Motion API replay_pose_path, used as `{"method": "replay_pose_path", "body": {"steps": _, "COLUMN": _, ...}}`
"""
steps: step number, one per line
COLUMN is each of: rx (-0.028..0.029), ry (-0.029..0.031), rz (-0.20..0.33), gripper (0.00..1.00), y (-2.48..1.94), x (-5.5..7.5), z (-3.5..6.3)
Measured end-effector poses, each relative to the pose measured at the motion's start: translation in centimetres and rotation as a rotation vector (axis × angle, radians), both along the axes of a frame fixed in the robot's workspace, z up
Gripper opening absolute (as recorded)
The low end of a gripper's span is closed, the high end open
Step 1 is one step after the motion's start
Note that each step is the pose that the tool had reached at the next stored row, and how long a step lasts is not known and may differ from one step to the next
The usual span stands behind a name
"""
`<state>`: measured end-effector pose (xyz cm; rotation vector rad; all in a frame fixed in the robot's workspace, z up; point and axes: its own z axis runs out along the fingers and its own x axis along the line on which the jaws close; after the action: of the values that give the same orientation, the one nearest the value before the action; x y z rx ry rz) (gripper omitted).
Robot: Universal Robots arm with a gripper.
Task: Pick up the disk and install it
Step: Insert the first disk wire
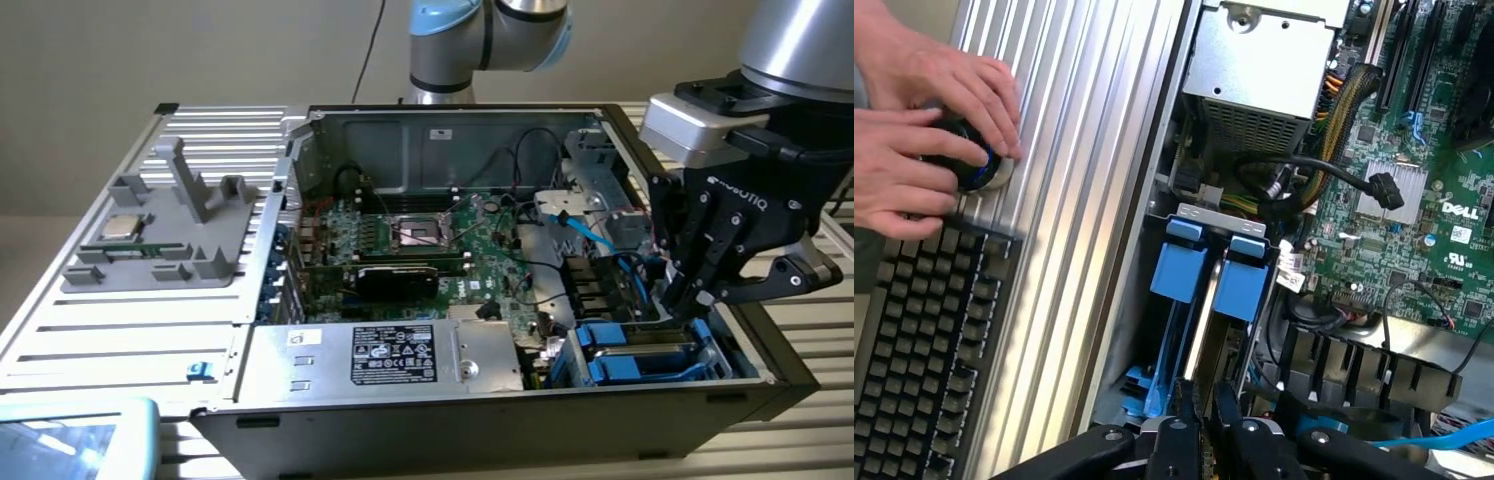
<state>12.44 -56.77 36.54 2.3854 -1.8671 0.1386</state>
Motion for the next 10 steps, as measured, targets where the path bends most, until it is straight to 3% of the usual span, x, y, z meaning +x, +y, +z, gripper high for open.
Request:
{"method": "replay_pose_path", "body": {"steps": 2, "rx": -0.0015, "ry": 0.0006, "rz": 0.000, "gripper": 0.17, "y": 0.10, "x": 0.00, "z": -0.02}}
{"method": "replay_pose_path", "body": {"steps": 4, "rx": -0.0016, "ry": 0.0065, "rz": -0.001, "gripper": 0.17, "y": 0.23, "x": 0.01, "z": -0.06}}
{"method": "replay_pose_path", "body": {"steps": 7, "rx": -0.0021, "ry": 0.0357, "rz": -0.009, "gripper": 0.17, "y": 0.28, "x": 0.00, "z": -0.18}}
{"method": "replay_pose_path", "body": {"steps": 8, "rx": -0.0020, "ry": 0.0405, "rz": -0.012, "gripper": 0.17, "y": 0.30, "x": 0.01, "z": -0.25}}
{"method": "replay_pose_path", "body": {"steps": 10, "rx": -0.0017, "ry": 0.0429, "rz": -0.025, "gripper": 0.17, "y": 0.32, "x": 0.00, "z": -0.41}}
